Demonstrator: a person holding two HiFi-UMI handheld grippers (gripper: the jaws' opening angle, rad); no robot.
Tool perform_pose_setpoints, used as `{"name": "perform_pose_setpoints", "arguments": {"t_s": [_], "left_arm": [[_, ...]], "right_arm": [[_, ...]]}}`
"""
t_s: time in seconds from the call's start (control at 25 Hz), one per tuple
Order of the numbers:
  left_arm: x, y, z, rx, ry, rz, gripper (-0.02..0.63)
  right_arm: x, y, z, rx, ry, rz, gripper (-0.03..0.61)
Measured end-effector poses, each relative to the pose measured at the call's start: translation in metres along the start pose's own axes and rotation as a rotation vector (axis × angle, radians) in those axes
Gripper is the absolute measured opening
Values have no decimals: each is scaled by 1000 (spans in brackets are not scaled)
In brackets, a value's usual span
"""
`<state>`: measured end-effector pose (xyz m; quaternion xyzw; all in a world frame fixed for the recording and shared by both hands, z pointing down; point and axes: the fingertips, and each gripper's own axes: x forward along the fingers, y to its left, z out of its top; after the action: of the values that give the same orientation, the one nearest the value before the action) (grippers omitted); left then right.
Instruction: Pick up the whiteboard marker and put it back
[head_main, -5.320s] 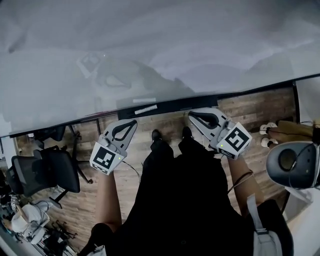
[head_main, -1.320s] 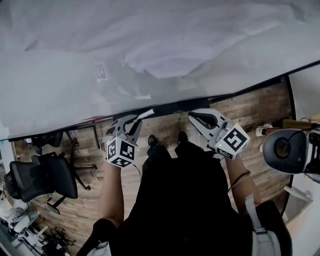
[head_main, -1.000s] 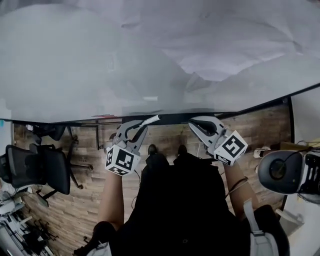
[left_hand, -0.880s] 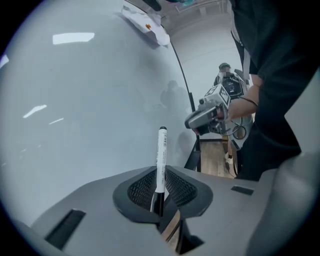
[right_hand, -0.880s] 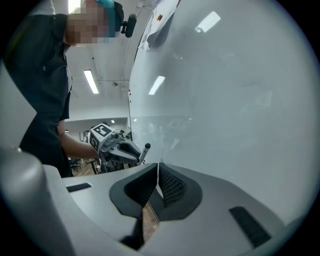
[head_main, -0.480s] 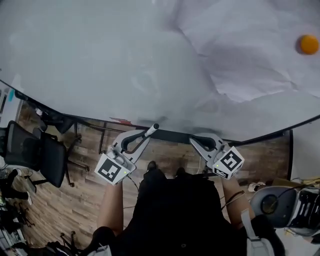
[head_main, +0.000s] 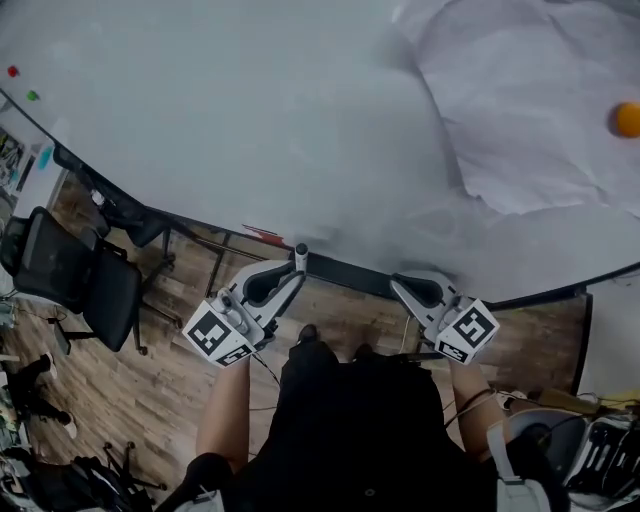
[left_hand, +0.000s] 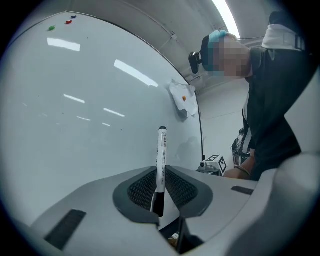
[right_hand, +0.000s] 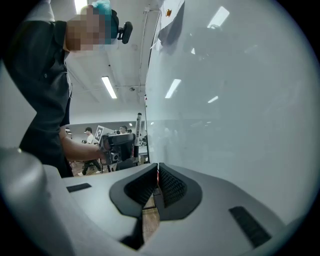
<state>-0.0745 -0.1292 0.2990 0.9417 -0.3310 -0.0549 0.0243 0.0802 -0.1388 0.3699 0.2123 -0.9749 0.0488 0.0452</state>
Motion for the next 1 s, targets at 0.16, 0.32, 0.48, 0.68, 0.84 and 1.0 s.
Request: {"name": "perform_pose_setpoints", "arguments": {"t_s": [0.16, 0.32, 0.48, 0.68, 0.84, 1.0], "left_arm": [[-17, -4, -12, -18, 25, 0, 66], [-24, -9, -20, -54, 13, -11, 66], [-27, -12, -18, -73, 13, -32, 66], [-27, -15, -24, -78, 33, -61, 66], [-26, -19, -34, -91, 65, -81, 66], [-23, -20, -37, -79, 85, -103, 66]], "right_arm": [[5, 8, 2, 11, -9, 18, 25], [9, 12, 0, 11, -13, 30, 25], [13, 17, 1, 18, -14, 36, 25], [14, 19, -2, 25, -16, 32, 25], [14, 23, -7, 37, -10, 28, 25], [14, 20, -8, 37, -13, 18, 25]]}}
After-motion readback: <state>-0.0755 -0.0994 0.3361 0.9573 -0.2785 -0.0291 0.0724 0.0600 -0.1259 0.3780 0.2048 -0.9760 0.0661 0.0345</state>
